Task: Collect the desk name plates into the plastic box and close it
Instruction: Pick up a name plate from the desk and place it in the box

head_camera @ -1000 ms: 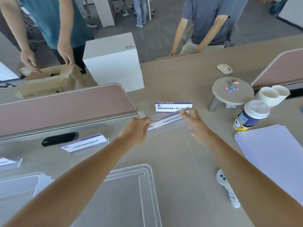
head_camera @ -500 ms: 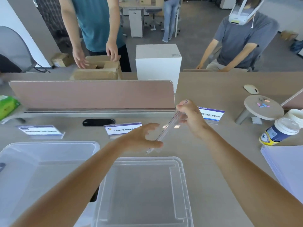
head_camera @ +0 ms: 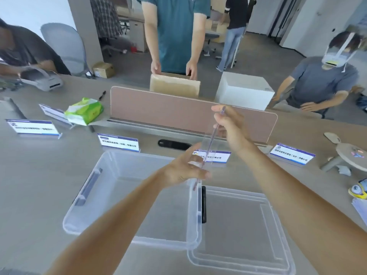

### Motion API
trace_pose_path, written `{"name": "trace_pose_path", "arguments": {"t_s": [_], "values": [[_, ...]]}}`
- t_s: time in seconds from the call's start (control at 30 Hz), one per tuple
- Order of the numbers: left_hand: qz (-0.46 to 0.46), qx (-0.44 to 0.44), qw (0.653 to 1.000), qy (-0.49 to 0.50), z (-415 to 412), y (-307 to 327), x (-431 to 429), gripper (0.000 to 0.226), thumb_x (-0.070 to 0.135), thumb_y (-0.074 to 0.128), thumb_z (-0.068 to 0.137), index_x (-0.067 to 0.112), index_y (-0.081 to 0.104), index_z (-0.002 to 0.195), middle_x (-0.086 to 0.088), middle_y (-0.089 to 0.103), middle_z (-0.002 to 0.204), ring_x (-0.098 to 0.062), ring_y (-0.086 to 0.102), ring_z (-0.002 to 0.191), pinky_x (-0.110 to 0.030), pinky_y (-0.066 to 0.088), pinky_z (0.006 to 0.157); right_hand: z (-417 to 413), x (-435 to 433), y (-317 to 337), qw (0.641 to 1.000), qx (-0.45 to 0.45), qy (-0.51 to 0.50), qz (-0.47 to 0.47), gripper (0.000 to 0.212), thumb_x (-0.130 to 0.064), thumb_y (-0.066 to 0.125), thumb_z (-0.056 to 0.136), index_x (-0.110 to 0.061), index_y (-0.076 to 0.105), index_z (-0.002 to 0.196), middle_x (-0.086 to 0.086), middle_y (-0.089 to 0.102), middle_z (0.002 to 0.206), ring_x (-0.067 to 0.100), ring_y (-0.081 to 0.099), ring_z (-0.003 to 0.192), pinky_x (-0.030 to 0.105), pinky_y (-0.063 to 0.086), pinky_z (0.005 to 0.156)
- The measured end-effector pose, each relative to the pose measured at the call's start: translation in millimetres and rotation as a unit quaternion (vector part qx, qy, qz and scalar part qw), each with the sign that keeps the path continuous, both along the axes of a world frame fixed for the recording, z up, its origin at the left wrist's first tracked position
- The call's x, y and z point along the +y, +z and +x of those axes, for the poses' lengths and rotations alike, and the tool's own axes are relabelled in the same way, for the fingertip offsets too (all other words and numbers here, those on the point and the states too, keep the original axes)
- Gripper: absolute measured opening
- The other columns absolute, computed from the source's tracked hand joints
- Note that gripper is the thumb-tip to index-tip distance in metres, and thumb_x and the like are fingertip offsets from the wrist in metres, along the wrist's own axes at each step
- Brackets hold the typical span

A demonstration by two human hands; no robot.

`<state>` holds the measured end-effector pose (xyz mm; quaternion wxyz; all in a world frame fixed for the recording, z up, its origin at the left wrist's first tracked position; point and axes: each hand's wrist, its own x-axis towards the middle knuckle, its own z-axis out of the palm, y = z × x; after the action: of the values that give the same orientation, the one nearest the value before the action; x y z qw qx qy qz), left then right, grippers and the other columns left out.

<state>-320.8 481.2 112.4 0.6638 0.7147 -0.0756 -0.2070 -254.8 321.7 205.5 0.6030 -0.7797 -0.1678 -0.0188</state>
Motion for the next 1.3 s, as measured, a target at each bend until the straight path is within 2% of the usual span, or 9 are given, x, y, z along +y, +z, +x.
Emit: {"name": "trace_pose_path", "arguments": {"t_s": [0.3, 0.4, 0.47, 0.57, 0.7, 0.83, 1.0, 1.1, 1.3], "values": [[0.071, 0.098, 0.989, 0.080, -53, -43, 104, 0.112, 0.045, 0.083, 0.057, 0.052, 0.018, 0.148, 0.005, 0.046, 0.145, -0.012, 0.046, 0.131, -0.044, 0.032, 0.114, -3, 118, -51, 0.984, 0.083, 0.153, -0.043, 0.024, -0.039, 0.057, 0.077, -0.021, 0.063, 0.091, -0.022, 0.059, 0.063, 0.000, 0.057, 0.062, 0.026, 0.048, 0.066], [0.131, 0.140, 0.975, 0.113, -70, -55, 120, 0.104, 0.033, 0.067, 0.063, 0.047, 0.013, 0.151, 0.011, 0.034, 0.151, -0.009, 0.042, 0.132, -0.029, 0.038, 0.107, 0, 146, -91, 0.974, 0.115, 0.192, -0.036, 0.016, -0.044, 0.060, 0.072, -0.028, 0.059, 0.074, -0.019, 0.061, 0.075, 0.003, 0.055, 0.068, 0.030, 0.043, 0.072], [0.243, 0.102, 0.952, 0.157, -79, -56, 117, 0.091, 0.022, 0.058, 0.074, 0.040, 0.015, 0.152, 0.013, 0.032, 0.143, -0.014, 0.049, 0.119, -0.016, 0.049, 0.079, -1, 161, -120, 0.970, 0.104, 0.215, -0.054, 0.028, -0.051, 0.058, 0.068, -0.027, 0.060, 0.082, -0.005, 0.059, 0.101, -0.003, 0.053, 0.084, 0.020, 0.040, 0.080], [0.448, 0.015, 0.865, 0.226, -88, -67, 111, 0.060, 0.022, 0.051, 0.086, 0.034, 0.034, 0.142, 0.003, 0.043, 0.135, -0.024, 0.050, 0.116, -0.031, 0.049, 0.081, -16, 179, -154, 0.965, 0.100, 0.234, -0.055, 0.056, -0.054, 0.054, 0.064, -0.013, 0.057, 0.102, 0.005, 0.037, 0.120, -0.022, 0.043, 0.090, -0.003, 0.034, 0.074], [0.438, 0.088, 0.850, 0.278, -95, -96, 123, 0.018, 0.028, 0.046, 0.096, 0.025, 0.054, 0.112, -0.008, 0.062, 0.093, -0.033, 0.061, 0.087, -0.037, 0.052, 0.068, -23, 200, -194, 0.954, 0.146, 0.256, -0.046, 0.053, -0.057, 0.052, 0.065, -0.018, 0.054, 0.101, 0.002, 0.034, 0.119, -0.014, 0.046, 0.096, 0.001, 0.036, 0.080], [0.468, 0.165, 0.826, 0.268, -90, -117, 142, 0.014, 0.025, 0.044, 0.098, 0.018, 0.056, 0.100, -0.007, 0.046, 0.083, -0.032, 0.053, 0.075, -0.033, 0.042, 0.060, -16, 220, -242, 0.927, 0.242, 0.276, -0.080, 0.045, -0.061, 0.050, 0.069, -0.025, 0.052, 0.097, 0.002, 0.037, 0.118, 0.020, 0.049, 0.106, 0.034, 0.044, 0.098], [0.429, 0.252, 0.818, 0.287, -78, -154, 153, 0.025, 0.020, 0.043, 0.097, 0.025, 0.059, 0.114, -0.009, 0.052, 0.102, -0.033, 0.056, 0.096, -0.033, 0.047, 0.069, -9, 246, -285, 0.896, 0.342, 0.268, -0.092, 0.044, -0.062, 0.049, 0.067, -0.021, 0.047, 0.085, -0.007, 0.042, 0.092, 0.016, 0.038, 0.100, 0.036, 0.034, 0.101], [0.406, 0.297, 0.813, 0.292, -68, -160, 156, 0.031, 0.009, 0.044, 0.093, 0.018, 0.058, 0.120, -0.008, 0.054, 0.111, -0.030, 0.056, 0.101, -0.030, 0.044, 0.065, -7, 260, -303, 0.886, 0.372, 0.256, -0.101, 0.055, -0.065, 0.046, 0.070, -0.018, 0.052, 0.097, -0.003, 0.048, 0.103, 0.017, 0.040, 0.110, 0.032, 0.028, 0.095], [0.450, 0.294, 0.786, 0.305, -60, -164, 164, 0.025, -0.003, 0.047, 0.083, 0.015, 0.041, 0.099, -0.005, 0.051, 0.086, -0.030, 0.056, 0.081, -0.035, 0.041, 0.058, -2, 279, -309, 0.878, 0.387, 0.257, -0.117, 0.054, -0.058, 0.037, 0.080, -0.017, 0.048, 0.113, -0.003, 0.048, 0.114, 0.015, 0.039, 0.118, 0.031, 0.028, 0.094]]}}
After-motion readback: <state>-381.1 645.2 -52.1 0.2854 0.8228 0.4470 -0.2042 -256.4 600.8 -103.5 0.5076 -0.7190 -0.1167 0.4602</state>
